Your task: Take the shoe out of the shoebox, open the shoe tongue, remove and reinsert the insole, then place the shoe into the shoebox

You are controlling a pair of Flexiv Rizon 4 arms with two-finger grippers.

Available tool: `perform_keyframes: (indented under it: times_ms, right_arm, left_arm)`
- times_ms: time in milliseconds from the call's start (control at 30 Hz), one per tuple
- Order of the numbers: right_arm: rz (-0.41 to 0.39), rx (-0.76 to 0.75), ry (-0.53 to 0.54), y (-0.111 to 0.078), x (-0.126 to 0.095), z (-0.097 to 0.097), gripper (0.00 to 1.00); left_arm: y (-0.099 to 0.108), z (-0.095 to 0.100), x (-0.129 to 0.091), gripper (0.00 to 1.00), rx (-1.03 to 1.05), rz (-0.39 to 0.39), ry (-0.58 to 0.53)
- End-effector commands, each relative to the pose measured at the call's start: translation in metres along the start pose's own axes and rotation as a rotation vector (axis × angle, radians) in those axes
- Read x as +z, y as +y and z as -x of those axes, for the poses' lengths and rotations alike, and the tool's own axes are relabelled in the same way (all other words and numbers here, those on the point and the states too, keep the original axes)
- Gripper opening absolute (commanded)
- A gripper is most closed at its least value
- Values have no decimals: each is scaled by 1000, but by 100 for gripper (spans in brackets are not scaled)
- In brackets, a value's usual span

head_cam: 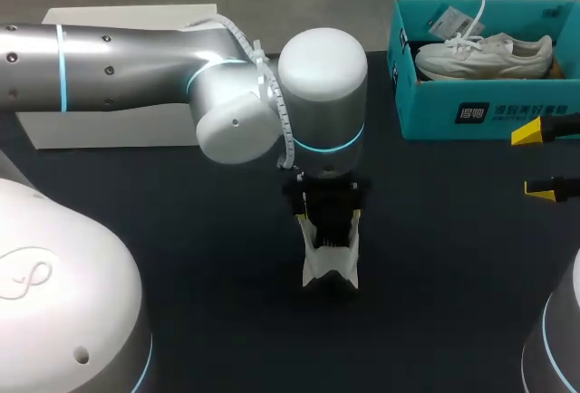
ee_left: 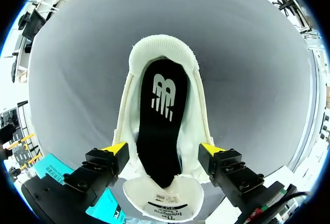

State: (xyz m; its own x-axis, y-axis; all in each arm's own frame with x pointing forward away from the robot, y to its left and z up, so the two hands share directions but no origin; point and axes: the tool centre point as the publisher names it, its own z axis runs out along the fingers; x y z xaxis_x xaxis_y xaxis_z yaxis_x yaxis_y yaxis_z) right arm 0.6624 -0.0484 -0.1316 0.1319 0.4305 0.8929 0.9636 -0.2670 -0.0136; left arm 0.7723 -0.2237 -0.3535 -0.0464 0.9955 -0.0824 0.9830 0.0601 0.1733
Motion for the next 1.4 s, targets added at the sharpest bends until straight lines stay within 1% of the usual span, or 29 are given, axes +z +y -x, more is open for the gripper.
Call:
perform_keyframes:
  times_ms: [33, 200, 367, 667, 933, 1033, 1167, 1233, 1267, 1300, 1333, 1400]
  right_arm:
    - [8, 2, -3, -5, -1, 0, 100]
    - [8, 2, -3, -5, -1, 0, 100]
    - [8, 2, -3, -5, -1, 0, 100]
    - [8, 2, -3, -5, -1, 0, 100]
    - [8, 2, -3, -5, -1, 0, 100]
    - [8, 2, -3, -5, -1, 0, 100]
    - [8, 2, -3, -5, -1, 0, 100]
    - [8, 2, -3, -5, -1, 0, 100]
    - [8, 2, -3, -5, -1, 0, 100]
    - [8, 2, -3, -5, -1, 0, 100]
    - [8, 2, -3, -5, -1, 0, 100]
    - [8, 2, -3, -5, -1, 0, 100]
  left_arm:
    - [0, -1, -3, 100, -3, 1, 5]
    - [3, -1, -7, 100, -4, 2, 11]
    - [13, 3, -11, 100, -16, 14, 11]
    - [20, 5, -14, 100, -23, 17, 19]
    - [31, 4, -22, 100, -50, 29, 14]
    - [39, 3, -26, 100, -65, 35, 4]
    - [53, 1, -37, 99, -96, 37, -17]
    - [58, 0, -41, 78, -100, 40, -20]
    - [62, -2, -43, 40, -102, 38, -23]
    - [64, -2, -44, 28, -103, 38, -24]
    - [68, -2, -47, 0, -105, 42, -25]
    - [74, -3, -48, 0, -105, 45, -22]
